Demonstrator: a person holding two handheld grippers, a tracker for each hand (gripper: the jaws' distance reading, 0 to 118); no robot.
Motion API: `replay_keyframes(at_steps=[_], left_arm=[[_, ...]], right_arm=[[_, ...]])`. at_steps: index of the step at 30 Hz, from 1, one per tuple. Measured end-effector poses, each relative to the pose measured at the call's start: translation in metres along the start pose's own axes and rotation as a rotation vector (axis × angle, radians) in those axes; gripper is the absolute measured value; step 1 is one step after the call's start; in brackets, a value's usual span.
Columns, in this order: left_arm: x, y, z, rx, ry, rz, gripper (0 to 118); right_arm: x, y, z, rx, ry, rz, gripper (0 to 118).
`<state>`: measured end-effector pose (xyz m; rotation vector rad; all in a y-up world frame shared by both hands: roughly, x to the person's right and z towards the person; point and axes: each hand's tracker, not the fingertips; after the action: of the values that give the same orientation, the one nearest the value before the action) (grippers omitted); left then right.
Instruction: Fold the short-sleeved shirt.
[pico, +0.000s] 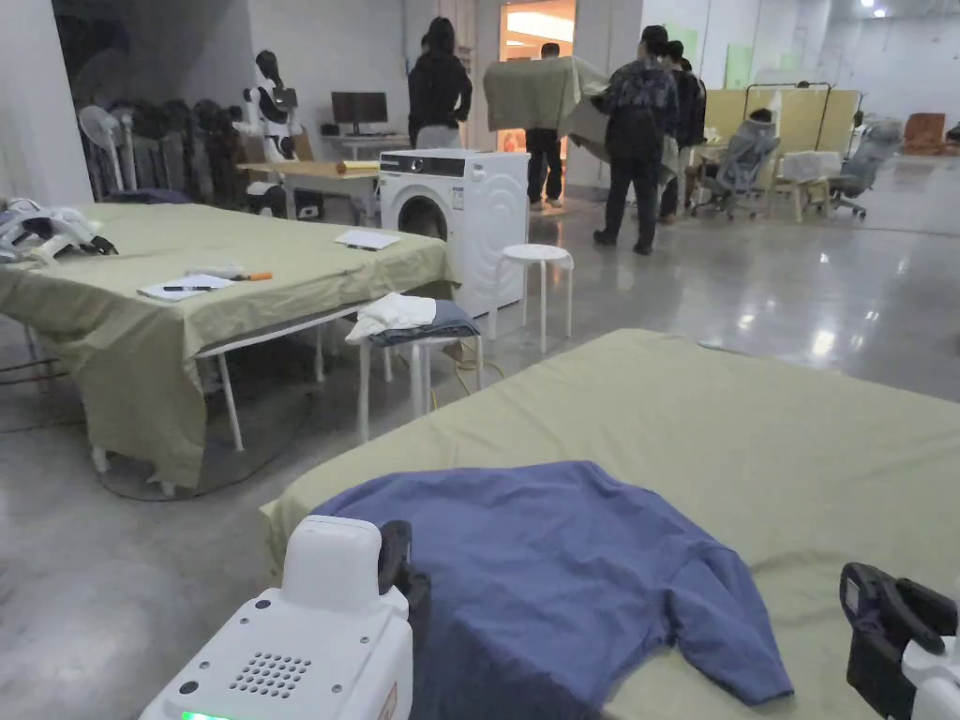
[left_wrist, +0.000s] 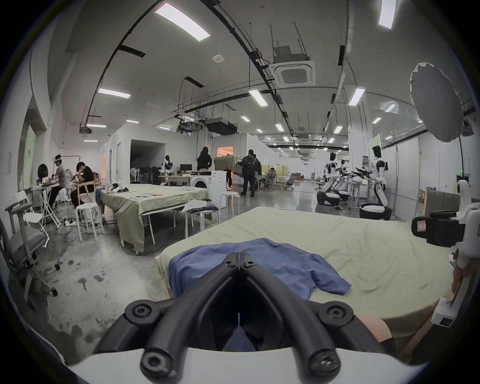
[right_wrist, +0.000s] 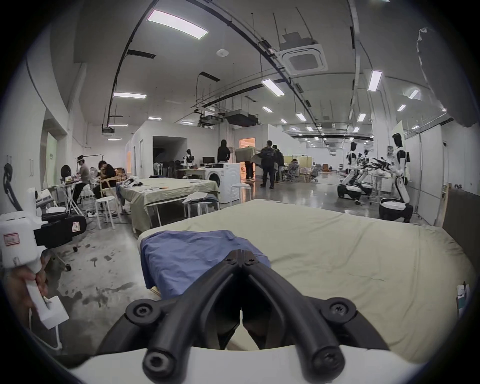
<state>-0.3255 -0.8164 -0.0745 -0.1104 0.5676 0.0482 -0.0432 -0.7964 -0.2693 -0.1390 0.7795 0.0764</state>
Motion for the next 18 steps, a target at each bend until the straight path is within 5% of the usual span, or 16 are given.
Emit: replay_keyframes(at_steps=[9, 18], left_arm=[[0.034, -0.005, -0.075, -0.091, -0.109, -0.016, 0], [0.112, 0.003, -0.285, -0.319, -0.316, -0.150, 0]], right_arm=[[0.033, -0.010, -0.034, -0.059, -0.040, 0.015, 0], [0.107, -0.045, -0.079, -0.216, -0.129, -0.024, 0]])
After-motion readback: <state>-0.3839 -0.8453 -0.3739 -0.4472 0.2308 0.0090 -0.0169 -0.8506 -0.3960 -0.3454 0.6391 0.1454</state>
